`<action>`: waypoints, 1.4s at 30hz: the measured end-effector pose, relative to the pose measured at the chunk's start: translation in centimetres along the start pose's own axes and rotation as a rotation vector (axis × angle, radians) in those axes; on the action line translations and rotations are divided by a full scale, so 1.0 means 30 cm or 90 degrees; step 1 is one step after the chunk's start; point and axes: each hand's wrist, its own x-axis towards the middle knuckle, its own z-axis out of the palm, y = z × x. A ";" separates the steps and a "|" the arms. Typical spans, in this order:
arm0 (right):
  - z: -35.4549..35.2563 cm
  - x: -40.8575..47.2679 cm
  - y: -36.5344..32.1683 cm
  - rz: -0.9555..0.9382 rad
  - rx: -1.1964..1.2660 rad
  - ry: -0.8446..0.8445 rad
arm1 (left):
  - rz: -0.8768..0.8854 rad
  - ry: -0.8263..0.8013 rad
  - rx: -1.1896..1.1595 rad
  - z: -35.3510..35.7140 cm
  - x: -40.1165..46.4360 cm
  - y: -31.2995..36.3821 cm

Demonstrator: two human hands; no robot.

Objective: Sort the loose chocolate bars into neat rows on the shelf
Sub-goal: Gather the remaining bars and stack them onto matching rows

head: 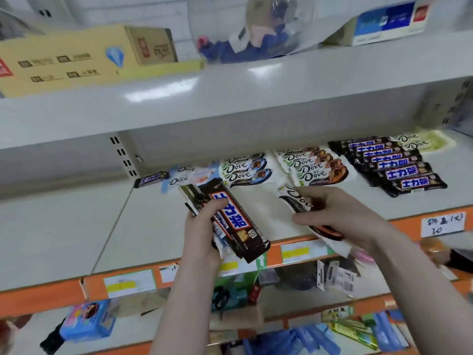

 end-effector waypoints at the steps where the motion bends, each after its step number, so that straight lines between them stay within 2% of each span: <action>1: -0.011 0.014 -0.006 -0.002 -0.055 0.021 | -0.003 -0.004 0.001 0.012 0.012 0.003; 8: -0.005 0.119 -0.006 -0.029 -0.129 0.055 | 0.006 0.017 0.015 0.006 0.082 0.043; 15: -0.008 0.155 0.032 -0.005 -0.056 -0.021 | 0.004 0.033 0.019 -0.016 0.107 0.020; 20: -0.098 0.155 0.049 -0.044 -0.127 -0.069 | 0.002 0.058 0.013 0.042 0.094 -0.025; 24: -0.228 0.153 0.067 -0.027 -0.126 -0.091 | 0.023 0.077 0.003 0.149 0.085 -0.080; 32: -0.504 0.172 0.137 -0.129 -0.307 -0.054 | 0.022 0.111 -0.029 0.347 0.040 -0.206; 42: -0.440 0.254 0.148 -0.220 -0.390 -0.097 | 0.029 0.133 -0.021 0.386 -0.008 -0.223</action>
